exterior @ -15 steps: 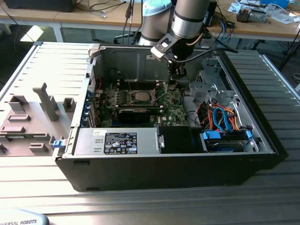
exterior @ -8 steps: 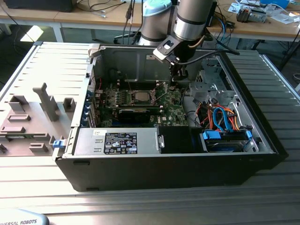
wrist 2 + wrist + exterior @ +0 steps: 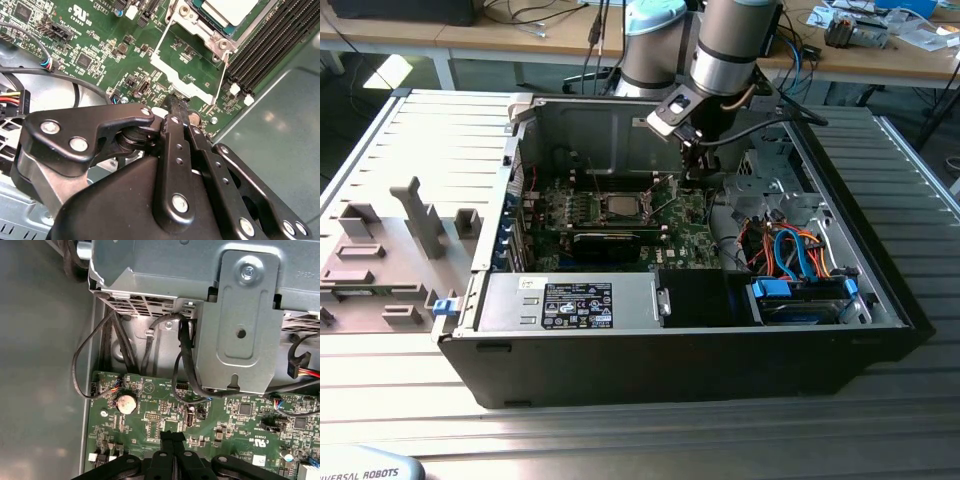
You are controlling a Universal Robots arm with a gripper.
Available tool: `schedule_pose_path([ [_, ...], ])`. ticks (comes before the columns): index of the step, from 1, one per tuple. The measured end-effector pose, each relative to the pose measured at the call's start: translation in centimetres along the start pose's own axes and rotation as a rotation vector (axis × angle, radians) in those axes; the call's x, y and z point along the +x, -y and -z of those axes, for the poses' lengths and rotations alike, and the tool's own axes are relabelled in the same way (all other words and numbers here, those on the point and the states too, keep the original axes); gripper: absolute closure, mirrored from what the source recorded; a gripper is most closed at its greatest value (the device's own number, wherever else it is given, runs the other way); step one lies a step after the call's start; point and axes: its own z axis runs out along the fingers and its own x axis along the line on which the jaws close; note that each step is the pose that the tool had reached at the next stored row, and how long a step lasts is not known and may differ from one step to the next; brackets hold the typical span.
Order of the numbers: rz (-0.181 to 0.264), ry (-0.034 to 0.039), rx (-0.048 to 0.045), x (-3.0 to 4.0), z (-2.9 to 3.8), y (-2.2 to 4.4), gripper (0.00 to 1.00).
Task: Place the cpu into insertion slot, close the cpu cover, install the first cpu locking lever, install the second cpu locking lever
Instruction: 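Close the cpu cover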
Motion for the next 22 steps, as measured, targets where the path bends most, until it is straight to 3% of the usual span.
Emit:
schedule_pose_path([
  [8,0.000,-0.0014,-0.0003,0.03,-0.03,0.28,0.89],
  [22,0.000,-0.0013,-0.0014,0.32,-0.17,2.76,0.89],
])
